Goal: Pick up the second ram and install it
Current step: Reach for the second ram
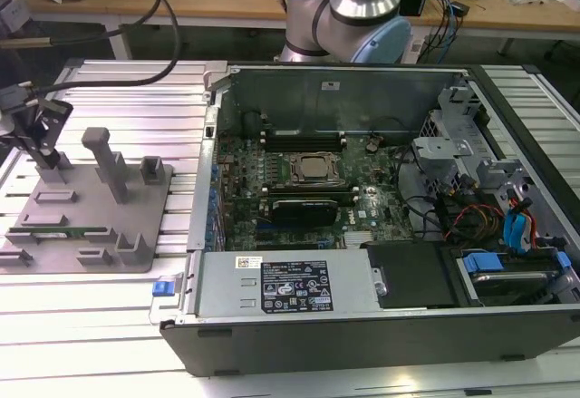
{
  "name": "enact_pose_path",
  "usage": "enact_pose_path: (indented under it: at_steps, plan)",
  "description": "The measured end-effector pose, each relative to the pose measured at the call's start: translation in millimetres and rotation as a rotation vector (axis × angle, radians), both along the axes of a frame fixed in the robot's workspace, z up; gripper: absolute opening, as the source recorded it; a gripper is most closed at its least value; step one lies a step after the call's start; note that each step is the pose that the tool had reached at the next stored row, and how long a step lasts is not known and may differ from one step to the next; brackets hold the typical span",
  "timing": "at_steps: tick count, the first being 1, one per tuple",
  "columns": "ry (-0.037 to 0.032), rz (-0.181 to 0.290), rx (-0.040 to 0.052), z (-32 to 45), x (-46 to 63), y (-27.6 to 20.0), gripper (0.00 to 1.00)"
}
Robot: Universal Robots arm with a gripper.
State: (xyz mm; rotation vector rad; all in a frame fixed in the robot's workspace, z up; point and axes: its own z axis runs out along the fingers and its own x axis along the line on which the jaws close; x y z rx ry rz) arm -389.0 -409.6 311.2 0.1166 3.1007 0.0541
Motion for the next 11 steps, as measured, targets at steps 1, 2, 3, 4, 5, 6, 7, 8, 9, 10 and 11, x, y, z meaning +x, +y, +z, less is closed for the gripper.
enact_pose_path:
  at_steps: [1, 2, 3, 4, 5, 6, 7, 8, 9, 10, 11]
  plan:
    - [-0.0001, 0.0, 0.0001, -2.1, -0.5, -0.2, 0.08]
    - [-0.0001, 0.0, 0.0001, -4.2, -0.9, -0.2, 0.08]
    - [-0.0001, 0.0, 0.0, -6.7, -1.6, -0.2, 0.08]
    - [-0.0001, 0.0, 0.0001, -7.7, -2.4, -0.2, 0.08]
    - [-0.0002, 0.0, 0.0001, -8.0, -2.9, -0.2, 0.08]
    - [-0.0001, 0.0, 0.0001, -8.3, -3.5, -0.1, 0.08]
    - [-0.0003, 0.0, 0.0002, -9.6, -5.0, -0.3, 0.08]
    - [-0.0003, 0.0, 0.0002, -9.7, -5.2, -0.3, 0.08]
    - [-0.0001, 0.0, 0.0001, -9.7, -5.3, -0.3, 0.08]
    - [-0.0001, 0.0, 0.0001, -9.8, -5.4, -0.3, 0.08]
    - [-0.0001, 0.0, 0.0, -9.9, -5.5, -0.3, 0.08]
